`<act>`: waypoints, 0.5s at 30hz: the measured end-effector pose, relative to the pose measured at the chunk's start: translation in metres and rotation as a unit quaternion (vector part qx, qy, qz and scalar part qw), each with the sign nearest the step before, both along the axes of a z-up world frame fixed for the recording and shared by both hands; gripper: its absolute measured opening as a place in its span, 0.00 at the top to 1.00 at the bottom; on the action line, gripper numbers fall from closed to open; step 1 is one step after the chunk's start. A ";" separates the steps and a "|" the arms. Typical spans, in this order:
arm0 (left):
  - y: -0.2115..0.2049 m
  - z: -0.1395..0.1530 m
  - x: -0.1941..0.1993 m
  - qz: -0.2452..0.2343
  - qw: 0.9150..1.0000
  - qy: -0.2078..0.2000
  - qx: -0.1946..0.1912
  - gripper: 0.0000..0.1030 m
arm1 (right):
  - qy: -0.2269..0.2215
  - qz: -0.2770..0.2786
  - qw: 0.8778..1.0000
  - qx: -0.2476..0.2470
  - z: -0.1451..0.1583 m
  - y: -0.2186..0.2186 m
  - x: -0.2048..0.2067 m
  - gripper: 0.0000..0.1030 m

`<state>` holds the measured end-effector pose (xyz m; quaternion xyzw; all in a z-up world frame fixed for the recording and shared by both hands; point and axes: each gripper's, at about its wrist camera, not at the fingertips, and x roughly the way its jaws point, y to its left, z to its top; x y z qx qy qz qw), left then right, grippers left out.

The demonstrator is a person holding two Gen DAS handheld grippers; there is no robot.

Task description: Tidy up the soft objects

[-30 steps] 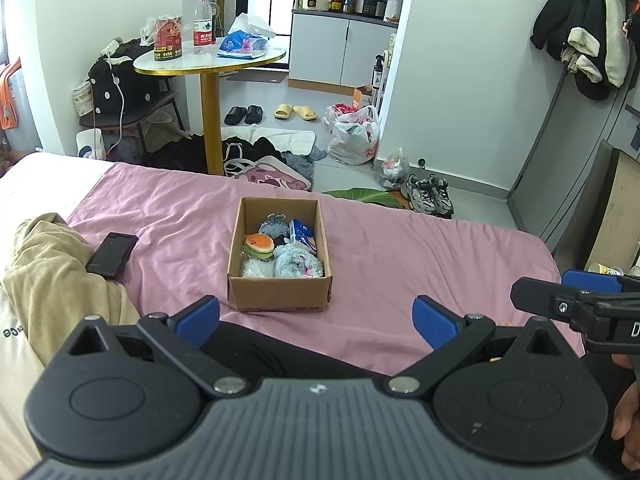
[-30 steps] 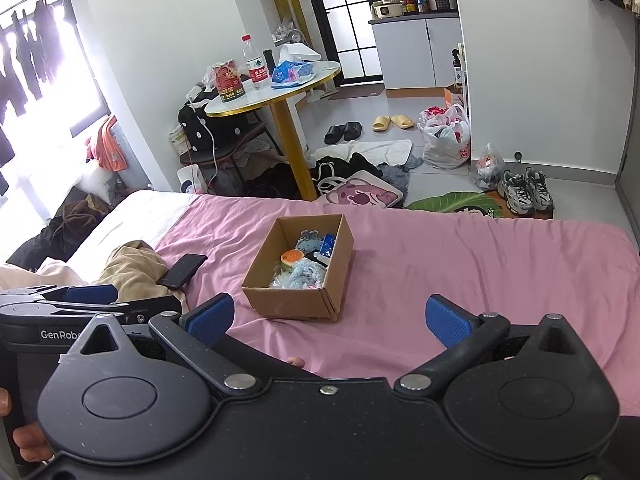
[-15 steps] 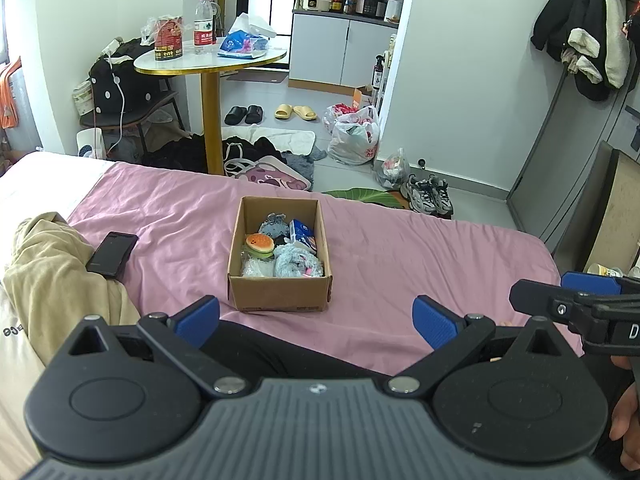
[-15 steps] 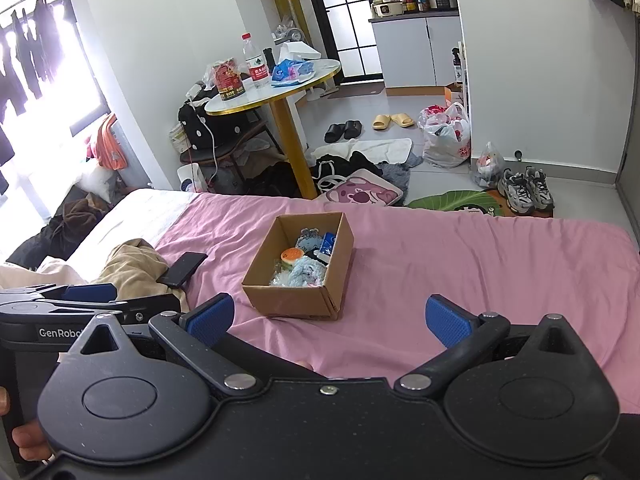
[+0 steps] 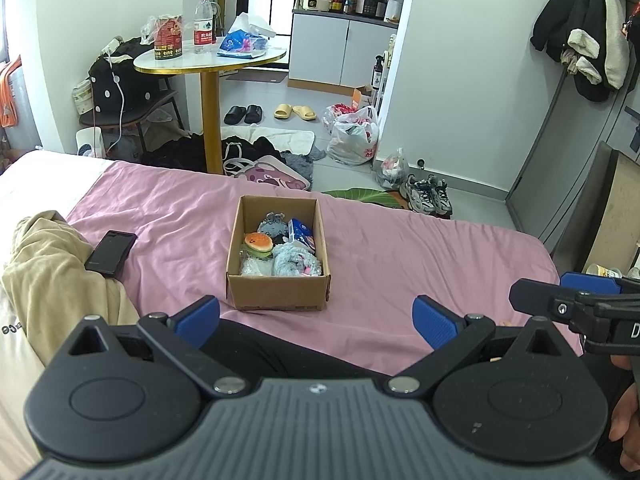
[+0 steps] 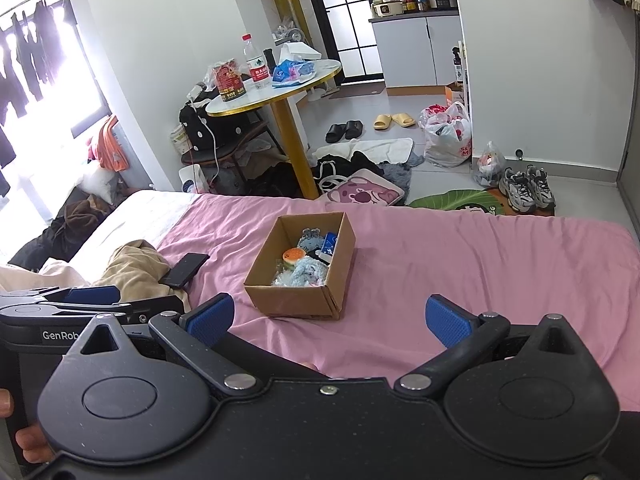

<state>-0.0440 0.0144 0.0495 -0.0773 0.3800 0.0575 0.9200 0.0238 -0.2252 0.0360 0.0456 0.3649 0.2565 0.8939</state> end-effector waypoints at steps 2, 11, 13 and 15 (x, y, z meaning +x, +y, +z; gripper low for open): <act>0.000 0.000 0.000 0.000 1.000 0.000 0.000 0.01 | 0.000 0.001 1.000 0.000 0.000 0.000 0.000 0.00; -0.001 -0.001 0.000 0.000 1.000 0.005 -0.002 0.01 | 0.000 0.000 1.000 0.000 0.000 0.001 -0.001 0.00; -0.002 -0.002 0.000 0.000 1.000 0.004 -0.002 0.01 | 0.000 0.000 1.000 0.000 0.000 0.000 -0.001 0.00; -0.002 -0.002 0.000 -0.001 1.000 0.002 -0.003 0.01 | 0.000 0.000 1.000 -0.001 0.000 0.001 -0.001 0.00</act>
